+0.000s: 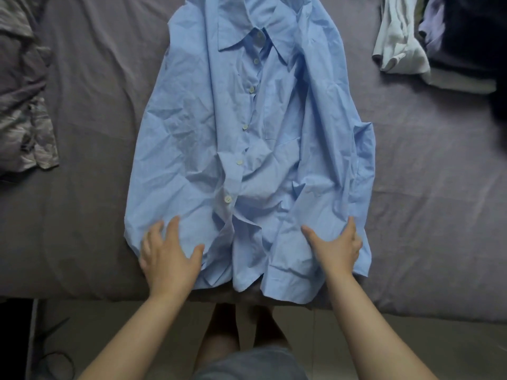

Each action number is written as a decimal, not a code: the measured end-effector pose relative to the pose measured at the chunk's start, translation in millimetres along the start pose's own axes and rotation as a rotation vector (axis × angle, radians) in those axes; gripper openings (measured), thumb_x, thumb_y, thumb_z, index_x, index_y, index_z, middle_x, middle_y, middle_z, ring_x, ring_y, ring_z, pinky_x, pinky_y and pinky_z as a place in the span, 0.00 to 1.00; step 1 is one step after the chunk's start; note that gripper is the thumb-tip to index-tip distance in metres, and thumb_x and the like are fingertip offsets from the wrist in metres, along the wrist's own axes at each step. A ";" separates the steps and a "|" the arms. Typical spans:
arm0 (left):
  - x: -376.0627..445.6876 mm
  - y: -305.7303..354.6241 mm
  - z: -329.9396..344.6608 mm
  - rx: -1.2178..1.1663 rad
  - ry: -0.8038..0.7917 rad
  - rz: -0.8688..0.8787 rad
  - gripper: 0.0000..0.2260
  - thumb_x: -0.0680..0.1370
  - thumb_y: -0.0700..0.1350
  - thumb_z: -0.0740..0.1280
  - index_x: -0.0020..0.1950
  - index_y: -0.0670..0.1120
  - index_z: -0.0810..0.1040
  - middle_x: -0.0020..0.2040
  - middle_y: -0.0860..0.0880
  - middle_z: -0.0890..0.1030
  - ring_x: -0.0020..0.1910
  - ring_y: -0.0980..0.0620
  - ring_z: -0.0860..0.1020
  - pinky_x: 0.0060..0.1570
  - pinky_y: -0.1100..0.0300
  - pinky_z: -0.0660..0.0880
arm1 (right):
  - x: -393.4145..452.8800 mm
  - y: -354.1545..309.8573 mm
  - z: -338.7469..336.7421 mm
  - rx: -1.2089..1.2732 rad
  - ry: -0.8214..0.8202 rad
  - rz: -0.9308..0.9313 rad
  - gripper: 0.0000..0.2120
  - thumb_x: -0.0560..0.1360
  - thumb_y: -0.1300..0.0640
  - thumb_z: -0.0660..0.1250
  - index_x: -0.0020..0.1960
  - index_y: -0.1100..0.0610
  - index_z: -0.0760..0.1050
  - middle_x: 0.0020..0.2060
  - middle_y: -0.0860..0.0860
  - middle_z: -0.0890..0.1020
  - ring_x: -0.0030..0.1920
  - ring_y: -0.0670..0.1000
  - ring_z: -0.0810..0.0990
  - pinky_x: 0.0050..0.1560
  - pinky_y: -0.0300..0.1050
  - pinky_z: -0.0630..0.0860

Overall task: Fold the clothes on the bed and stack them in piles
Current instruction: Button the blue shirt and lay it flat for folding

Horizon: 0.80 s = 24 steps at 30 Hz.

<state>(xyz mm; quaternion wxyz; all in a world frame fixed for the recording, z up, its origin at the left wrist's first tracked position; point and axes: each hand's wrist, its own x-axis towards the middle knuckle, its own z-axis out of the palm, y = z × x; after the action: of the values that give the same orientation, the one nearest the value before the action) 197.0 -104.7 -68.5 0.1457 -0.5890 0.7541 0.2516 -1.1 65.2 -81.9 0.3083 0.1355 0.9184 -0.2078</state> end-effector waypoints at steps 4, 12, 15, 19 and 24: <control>0.2 -7.7 -1.2 -0.349 0.083 -0.340 0.45 0.69 0.50 0.76 0.78 0.50 0.52 0.77 0.40 0.53 0.72 0.36 0.57 0.68 0.40 0.60 | 12.7 7.9 -5.4 0.055 -0.038 -0.047 0.06 0.77 0.58 0.66 0.43 0.58 0.72 0.42 0.55 0.75 0.48 0.58 0.73 0.47 0.41 0.69; 40.6 -30.0 -68.9 -0.467 0.091 -0.306 0.13 0.77 0.47 0.67 0.54 0.38 0.75 0.51 0.36 0.79 0.51 0.37 0.76 0.48 0.49 0.71 | 61.6 13.8 -107.3 0.232 0.022 0.050 0.14 0.80 0.52 0.62 0.57 0.61 0.77 0.49 0.59 0.78 0.48 0.55 0.75 0.49 0.50 0.71; 52.9 -38.1 -99.1 -0.530 0.073 -0.300 0.14 0.78 0.47 0.67 0.58 0.39 0.76 0.55 0.38 0.79 0.50 0.41 0.76 0.48 0.51 0.69 | 78.4 18.2 -141.4 0.215 0.057 0.098 0.18 0.79 0.52 0.64 0.60 0.66 0.76 0.51 0.60 0.77 0.48 0.55 0.74 0.50 0.50 0.71; 53.6 -48.1 -97.1 -0.882 -0.021 -0.382 0.17 0.77 0.55 0.67 0.56 0.42 0.75 0.57 0.39 0.79 0.49 0.43 0.78 0.54 0.49 0.74 | 90.0 15.5 -153.1 0.140 0.237 0.089 0.18 0.79 0.57 0.62 0.63 0.68 0.73 0.53 0.63 0.76 0.53 0.60 0.75 0.59 0.55 0.70; 21.5 -63.9 -34.8 -1.174 0.307 -0.847 0.44 0.64 0.76 0.61 0.67 0.45 0.70 0.64 0.43 0.76 0.60 0.42 0.76 0.61 0.44 0.73 | 38.7 11.9 -97.2 0.087 0.307 -0.133 0.16 0.78 0.57 0.63 0.63 0.64 0.72 0.60 0.64 0.74 0.58 0.64 0.74 0.57 0.53 0.69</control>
<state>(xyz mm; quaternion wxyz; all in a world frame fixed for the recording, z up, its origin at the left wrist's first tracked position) 255.4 -152.8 -64.0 -0.2159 -0.8391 0.2155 0.4505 -76.1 125.5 -39.2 0.1436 0.1177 0.9517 -0.2444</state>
